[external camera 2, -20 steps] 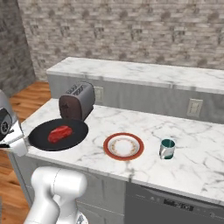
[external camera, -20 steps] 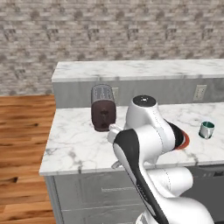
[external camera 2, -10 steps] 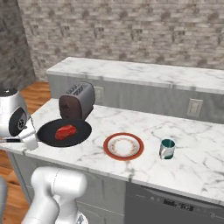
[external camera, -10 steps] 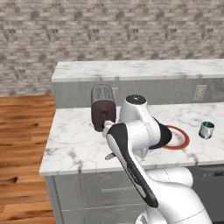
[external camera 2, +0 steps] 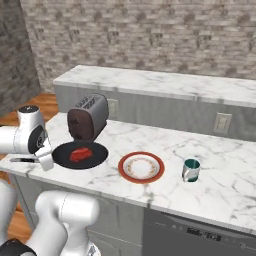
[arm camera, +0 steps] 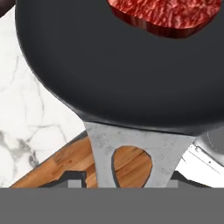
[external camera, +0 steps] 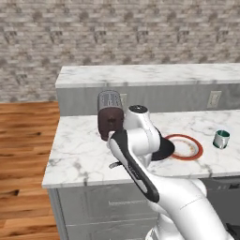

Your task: Pick up the pan with the steak in it and place it on the dining table. Then place the steak on the plate.

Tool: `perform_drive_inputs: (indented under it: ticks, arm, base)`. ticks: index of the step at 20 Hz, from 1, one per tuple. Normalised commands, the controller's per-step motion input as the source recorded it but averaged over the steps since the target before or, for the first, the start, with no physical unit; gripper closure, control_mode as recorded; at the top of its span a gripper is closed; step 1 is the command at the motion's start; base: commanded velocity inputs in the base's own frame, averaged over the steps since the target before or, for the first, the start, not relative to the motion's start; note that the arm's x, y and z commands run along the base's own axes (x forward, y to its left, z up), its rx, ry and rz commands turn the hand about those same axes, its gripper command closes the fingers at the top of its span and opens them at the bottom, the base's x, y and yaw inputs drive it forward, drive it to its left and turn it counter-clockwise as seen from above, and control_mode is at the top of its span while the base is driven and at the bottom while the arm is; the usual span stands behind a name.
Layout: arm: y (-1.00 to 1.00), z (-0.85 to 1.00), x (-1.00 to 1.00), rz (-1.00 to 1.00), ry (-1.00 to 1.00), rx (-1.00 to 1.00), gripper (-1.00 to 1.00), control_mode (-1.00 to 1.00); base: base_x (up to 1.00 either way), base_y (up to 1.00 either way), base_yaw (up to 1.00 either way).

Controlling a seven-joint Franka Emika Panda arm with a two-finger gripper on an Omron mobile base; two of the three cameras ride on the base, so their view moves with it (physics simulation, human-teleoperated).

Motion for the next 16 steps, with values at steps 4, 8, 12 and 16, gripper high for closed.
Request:
perform_drive_inputs:
  ticks: [4, 8, 12, 16]
  arm:
    - [0.05, -0.4, 0.39, 0.0, 0.02, 0.0, 1.0, -1.0]
    - [0.13, -0.38, 0.29, 0.0, -0.02, -0.02, 1.0, -1.0]
    - [0.03, -0.18, 0.03, 0.0, -0.06, -0.03, 1.0, -1.0]
    - [0.0, -0.08, 0.08, 0.0, 0.0, 0.0, 1.0, -1.0]
  base:
    - [0.0, 0.0, 0.0]
    - [0.0, 0.0, 0.0]
    - [0.0, 0.0, 0.0]
    - [0.0, 0.0, 0.0]
